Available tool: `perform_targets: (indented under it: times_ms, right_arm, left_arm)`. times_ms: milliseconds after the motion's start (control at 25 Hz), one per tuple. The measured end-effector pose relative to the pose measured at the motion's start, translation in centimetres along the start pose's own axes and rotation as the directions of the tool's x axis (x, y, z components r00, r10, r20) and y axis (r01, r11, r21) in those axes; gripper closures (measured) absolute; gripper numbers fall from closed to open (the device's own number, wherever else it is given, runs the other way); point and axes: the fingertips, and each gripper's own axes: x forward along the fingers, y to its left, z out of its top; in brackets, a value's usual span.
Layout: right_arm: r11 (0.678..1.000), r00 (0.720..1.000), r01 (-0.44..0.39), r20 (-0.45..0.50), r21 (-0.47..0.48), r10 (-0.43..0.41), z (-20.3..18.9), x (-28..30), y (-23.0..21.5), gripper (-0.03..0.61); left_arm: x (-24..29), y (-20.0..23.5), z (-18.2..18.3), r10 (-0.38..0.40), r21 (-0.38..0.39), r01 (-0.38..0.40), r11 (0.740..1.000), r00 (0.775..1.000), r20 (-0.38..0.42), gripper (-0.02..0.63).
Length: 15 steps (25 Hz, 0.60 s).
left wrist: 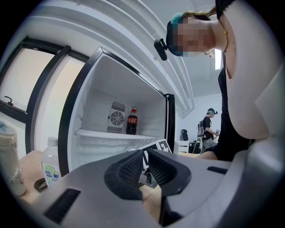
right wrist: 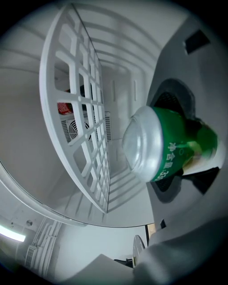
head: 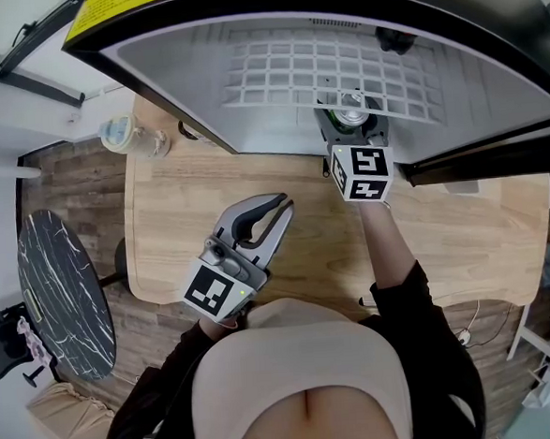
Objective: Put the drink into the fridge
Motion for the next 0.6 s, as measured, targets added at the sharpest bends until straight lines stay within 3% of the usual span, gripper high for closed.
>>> perform_targets:
  times_ms: [600]
  right_arm:
    - [0.999, 1.000, 0.013, 0.003, -0.050, -0.013, 0.1, 1.2, -0.2, 0.233]
  left_arm:
    - [-0.4, 0.1, -0.1, 0.009, 0.001, -0.009, 1.000, 1.000, -0.003, 0.572]
